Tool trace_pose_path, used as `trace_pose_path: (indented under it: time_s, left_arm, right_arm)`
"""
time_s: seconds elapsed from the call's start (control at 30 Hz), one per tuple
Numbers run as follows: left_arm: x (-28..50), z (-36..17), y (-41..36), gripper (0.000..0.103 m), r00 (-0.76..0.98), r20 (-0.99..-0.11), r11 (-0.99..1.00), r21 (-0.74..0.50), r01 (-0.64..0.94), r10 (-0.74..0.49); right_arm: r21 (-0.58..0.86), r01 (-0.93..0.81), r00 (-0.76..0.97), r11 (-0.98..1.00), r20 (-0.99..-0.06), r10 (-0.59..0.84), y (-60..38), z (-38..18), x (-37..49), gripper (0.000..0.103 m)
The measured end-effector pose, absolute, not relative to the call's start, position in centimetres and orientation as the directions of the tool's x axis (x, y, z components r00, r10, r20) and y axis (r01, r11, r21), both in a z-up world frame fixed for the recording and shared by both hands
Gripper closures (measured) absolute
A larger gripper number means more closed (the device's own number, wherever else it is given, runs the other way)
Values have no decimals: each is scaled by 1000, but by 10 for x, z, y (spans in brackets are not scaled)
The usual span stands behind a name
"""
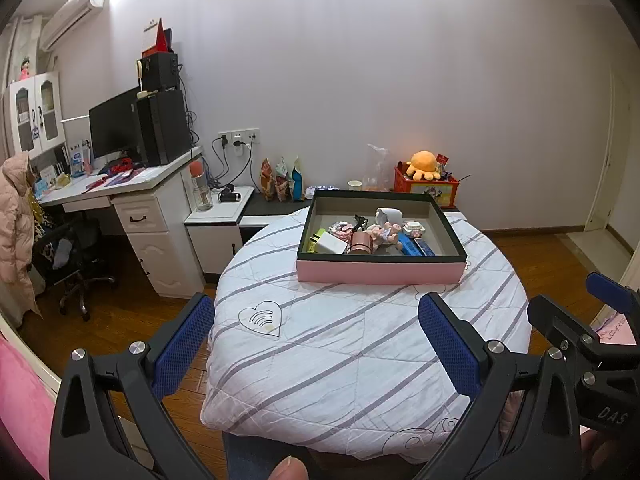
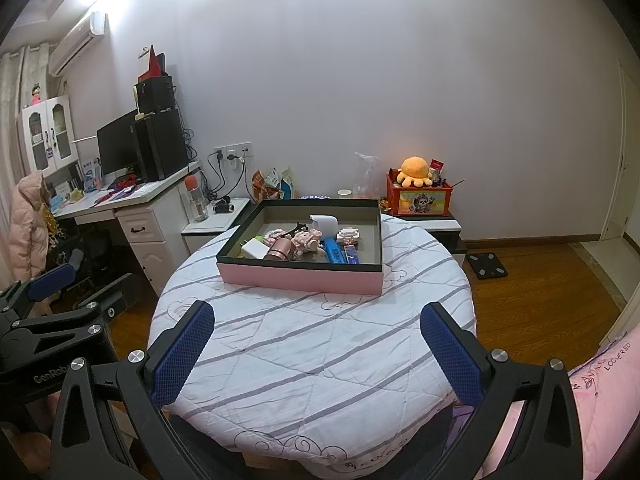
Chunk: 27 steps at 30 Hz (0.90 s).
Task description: Organize rigid objects
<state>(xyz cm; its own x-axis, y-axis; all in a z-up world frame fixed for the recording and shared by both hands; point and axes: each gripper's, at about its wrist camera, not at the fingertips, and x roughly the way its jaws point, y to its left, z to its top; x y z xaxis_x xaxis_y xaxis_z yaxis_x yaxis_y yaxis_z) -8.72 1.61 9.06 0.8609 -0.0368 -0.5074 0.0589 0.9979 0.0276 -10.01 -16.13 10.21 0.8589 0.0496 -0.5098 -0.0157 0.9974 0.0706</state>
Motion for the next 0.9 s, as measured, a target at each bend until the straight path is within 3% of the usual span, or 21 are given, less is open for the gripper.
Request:
trace_pose_path:
  time_s: [0.9]
  left_arm:
    - [-84,87,15,0,850,-526,998,25,57,-36]
  right_arm:
    - [73,-16,858,997,-511,51,-161,101,-100,0]
